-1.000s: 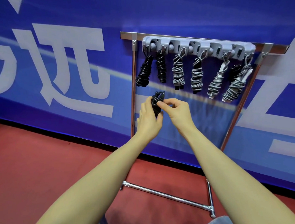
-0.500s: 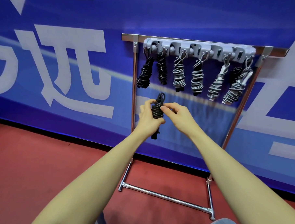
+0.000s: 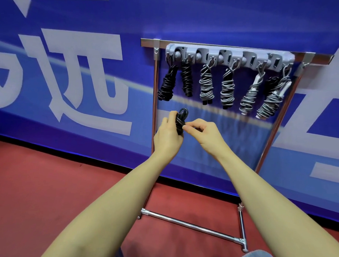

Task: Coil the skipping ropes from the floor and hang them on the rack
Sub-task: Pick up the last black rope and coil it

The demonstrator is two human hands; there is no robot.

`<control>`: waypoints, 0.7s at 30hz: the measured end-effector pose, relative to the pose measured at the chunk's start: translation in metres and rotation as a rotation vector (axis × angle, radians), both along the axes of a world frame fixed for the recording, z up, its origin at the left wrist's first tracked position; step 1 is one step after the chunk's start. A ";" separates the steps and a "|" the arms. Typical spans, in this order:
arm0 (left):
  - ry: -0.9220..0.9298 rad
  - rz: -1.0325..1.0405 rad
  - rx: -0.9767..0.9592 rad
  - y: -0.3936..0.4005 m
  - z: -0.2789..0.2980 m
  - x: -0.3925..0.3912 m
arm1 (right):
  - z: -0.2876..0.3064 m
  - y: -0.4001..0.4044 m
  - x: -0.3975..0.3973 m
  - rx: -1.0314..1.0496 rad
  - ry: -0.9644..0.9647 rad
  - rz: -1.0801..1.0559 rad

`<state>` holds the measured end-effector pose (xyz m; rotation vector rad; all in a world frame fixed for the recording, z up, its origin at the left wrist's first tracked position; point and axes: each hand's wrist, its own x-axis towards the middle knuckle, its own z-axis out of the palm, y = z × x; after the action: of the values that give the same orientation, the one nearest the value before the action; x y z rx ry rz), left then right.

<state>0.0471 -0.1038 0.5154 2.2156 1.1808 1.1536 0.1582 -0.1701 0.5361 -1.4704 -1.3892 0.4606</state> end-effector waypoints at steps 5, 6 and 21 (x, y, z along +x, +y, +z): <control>-0.085 -0.054 -0.131 0.006 -0.004 -0.004 | -0.001 -0.002 0.002 0.014 0.018 -0.008; -0.114 -0.090 -0.160 0.007 -0.005 -0.004 | -0.001 -0.002 0.001 0.028 0.054 -0.012; -0.175 -0.153 -0.278 0.014 -0.003 -0.001 | 0.003 -0.003 -0.001 0.117 0.460 0.024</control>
<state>0.0461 -0.0901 0.5120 1.9192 1.0133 1.0291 0.1574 -0.1729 0.5391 -1.1621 -1.0481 0.6738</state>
